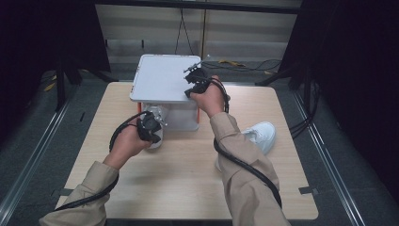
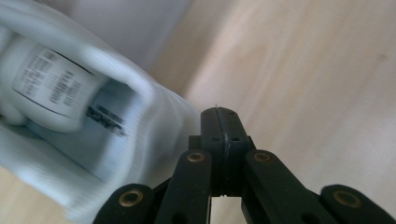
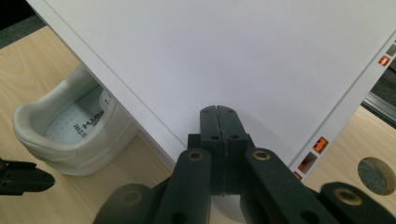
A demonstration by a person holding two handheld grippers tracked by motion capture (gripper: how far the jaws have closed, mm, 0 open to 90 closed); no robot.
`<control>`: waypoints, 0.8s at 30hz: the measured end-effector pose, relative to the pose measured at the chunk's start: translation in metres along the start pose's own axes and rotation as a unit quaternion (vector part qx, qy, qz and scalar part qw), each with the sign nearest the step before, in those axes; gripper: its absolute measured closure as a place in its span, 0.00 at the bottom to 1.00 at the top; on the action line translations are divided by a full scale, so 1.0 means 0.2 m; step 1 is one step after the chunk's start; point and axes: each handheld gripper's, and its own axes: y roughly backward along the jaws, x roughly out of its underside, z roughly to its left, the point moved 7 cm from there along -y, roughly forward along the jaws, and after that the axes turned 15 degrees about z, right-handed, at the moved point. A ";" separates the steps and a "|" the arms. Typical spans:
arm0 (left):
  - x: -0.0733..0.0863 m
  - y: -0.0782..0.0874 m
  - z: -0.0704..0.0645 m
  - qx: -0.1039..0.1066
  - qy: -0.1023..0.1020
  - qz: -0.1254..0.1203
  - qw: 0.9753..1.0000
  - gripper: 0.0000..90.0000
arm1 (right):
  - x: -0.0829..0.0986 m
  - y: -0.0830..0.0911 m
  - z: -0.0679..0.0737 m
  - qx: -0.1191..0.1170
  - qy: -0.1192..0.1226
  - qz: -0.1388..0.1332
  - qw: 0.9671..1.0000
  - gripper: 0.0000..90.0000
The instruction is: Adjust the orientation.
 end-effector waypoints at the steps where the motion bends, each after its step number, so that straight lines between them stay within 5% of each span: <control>1: 0.00 0.00 0.00 0.000 0.000 0.000 1.000 1.00 | 0.00 0.00 0.00 -0.002 -0.003 -0.002 1.000 1.00; 4: 0.08 -0.06 0.01 -0.006 -0.001 0.019 1.000 1.00 | 0.00 0.00 0.00 -0.002 -0.002 -0.005 1.000 1.00; 8: 0.10 -0.09 0.01 -0.009 0.005 0.011 1.000 1.00 | 0.00 0.00 0.00 0.001 0.001 -0.003 1.000 1.00; 12: 0.07 -0.09 0.02 -0.035 -0.006 0.008 0.999 1.00 | -0.01 0.00 0.01 0.008 0.009 0.003 1.000 1.00; 24: -0.03 -0.12 0.12 -0.038 0.021 -0.013 0.999 1.00 | -0.01 0.00 0.01 0.008 0.013 0.003 1.000 1.00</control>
